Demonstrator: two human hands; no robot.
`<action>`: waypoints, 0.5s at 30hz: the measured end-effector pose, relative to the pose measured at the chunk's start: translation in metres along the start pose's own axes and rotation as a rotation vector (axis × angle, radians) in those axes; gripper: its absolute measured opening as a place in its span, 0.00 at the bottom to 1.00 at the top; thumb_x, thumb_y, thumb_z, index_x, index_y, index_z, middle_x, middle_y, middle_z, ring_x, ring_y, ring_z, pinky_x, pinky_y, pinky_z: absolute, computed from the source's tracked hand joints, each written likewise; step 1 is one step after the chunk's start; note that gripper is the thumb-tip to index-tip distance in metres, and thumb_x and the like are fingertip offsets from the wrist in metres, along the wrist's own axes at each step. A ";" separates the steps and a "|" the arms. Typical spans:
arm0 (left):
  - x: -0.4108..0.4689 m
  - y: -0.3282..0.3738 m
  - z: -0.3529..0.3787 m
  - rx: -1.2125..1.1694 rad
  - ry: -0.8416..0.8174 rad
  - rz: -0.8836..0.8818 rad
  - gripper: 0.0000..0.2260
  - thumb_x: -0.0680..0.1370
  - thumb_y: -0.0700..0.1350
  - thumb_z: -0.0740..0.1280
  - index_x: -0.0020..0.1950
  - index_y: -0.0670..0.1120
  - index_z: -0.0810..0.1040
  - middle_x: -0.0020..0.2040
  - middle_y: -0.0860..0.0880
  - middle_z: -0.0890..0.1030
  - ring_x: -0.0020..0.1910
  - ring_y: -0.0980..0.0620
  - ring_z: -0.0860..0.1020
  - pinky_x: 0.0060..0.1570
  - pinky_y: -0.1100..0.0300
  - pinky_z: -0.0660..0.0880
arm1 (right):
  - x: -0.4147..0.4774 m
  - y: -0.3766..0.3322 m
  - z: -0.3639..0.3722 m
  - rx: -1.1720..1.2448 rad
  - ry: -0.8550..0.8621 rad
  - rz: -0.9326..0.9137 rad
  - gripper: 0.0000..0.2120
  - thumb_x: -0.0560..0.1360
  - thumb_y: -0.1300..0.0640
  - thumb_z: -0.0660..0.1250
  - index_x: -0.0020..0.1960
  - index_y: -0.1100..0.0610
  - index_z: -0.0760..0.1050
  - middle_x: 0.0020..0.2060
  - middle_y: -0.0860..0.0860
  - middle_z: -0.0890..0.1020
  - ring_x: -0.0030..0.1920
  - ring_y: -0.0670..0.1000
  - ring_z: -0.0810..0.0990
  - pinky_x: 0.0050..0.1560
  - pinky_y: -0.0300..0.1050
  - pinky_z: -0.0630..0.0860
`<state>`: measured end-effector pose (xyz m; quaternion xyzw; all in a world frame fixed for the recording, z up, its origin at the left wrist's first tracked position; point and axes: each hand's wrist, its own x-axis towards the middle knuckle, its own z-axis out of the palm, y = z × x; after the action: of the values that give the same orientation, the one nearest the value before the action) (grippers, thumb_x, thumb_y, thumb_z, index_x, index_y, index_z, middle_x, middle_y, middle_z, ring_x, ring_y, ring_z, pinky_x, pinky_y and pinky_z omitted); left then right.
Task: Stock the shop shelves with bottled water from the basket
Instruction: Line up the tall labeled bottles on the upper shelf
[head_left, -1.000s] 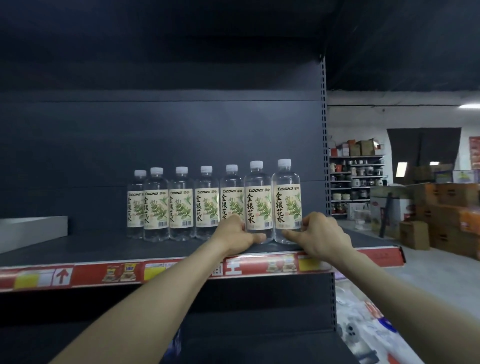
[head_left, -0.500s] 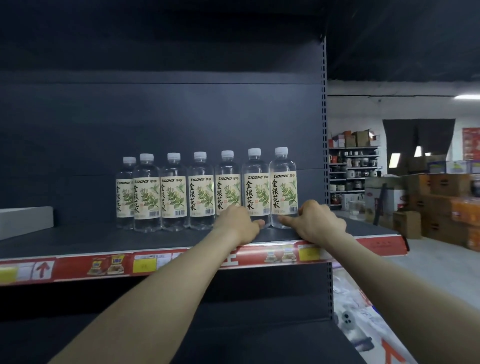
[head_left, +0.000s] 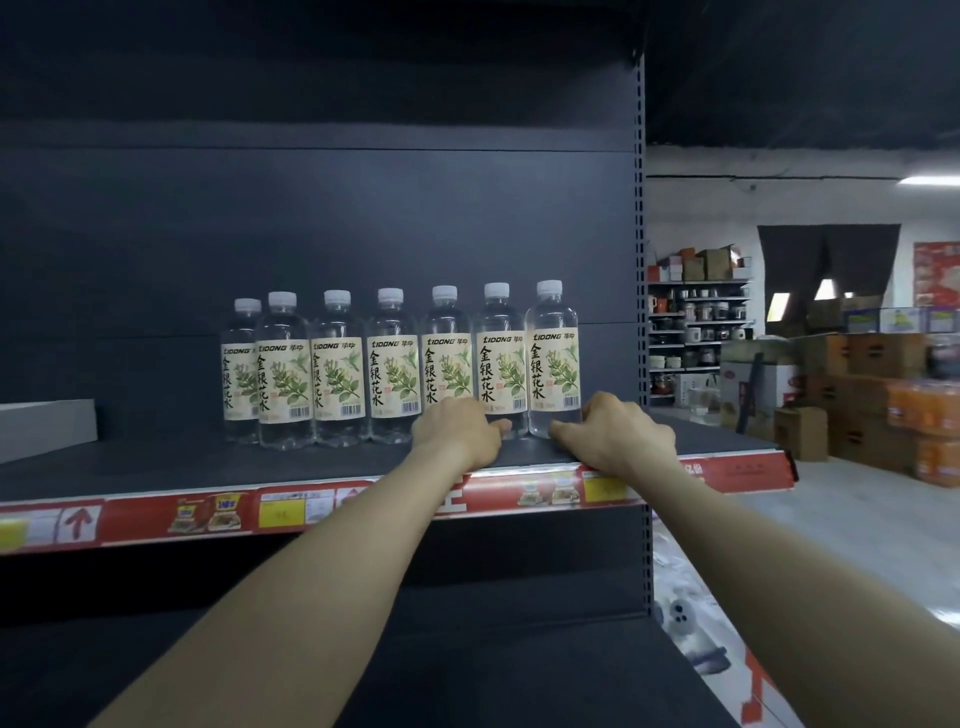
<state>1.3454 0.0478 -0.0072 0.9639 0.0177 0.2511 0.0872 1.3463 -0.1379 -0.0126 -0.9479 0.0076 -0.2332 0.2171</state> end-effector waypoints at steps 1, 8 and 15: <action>-0.001 0.000 0.000 0.001 0.000 -0.005 0.22 0.83 0.65 0.60 0.62 0.48 0.79 0.53 0.47 0.80 0.55 0.45 0.79 0.48 0.55 0.75 | 0.000 0.000 -0.001 0.006 -0.008 0.003 0.23 0.75 0.33 0.63 0.58 0.52 0.74 0.51 0.52 0.81 0.51 0.57 0.79 0.49 0.53 0.68; 0.006 0.001 0.003 0.014 -0.006 -0.044 0.23 0.82 0.66 0.61 0.61 0.48 0.80 0.55 0.47 0.82 0.55 0.45 0.80 0.49 0.55 0.77 | 0.007 -0.001 0.001 0.013 -0.006 0.029 0.23 0.74 0.34 0.67 0.59 0.50 0.74 0.54 0.52 0.81 0.54 0.58 0.80 0.50 0.52 0.69; 0.006 0.002 0.004 -0.004 -0.019 -0.071 0.24 0.82 0.66 0.62 0.62 0.47 0.79 0.55 0.47 0.82 0.55 0.45 0.80 0.55 0.51 0.80 | 0.008 0.002 0.006 -0.013 -0.013 0.035 0.22 0.75 0.33 0.65 0.57 0.49 0.78 0.49 0.51 0.82 0.49 0.57 0.80 0.47 0.51 0.69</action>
<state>1.3527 0.0452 -0.0077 0.9648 0.0504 0.2388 0.0981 1.3560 -0.1386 -0.0147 -0.9504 0.0245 -0.2233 0.2151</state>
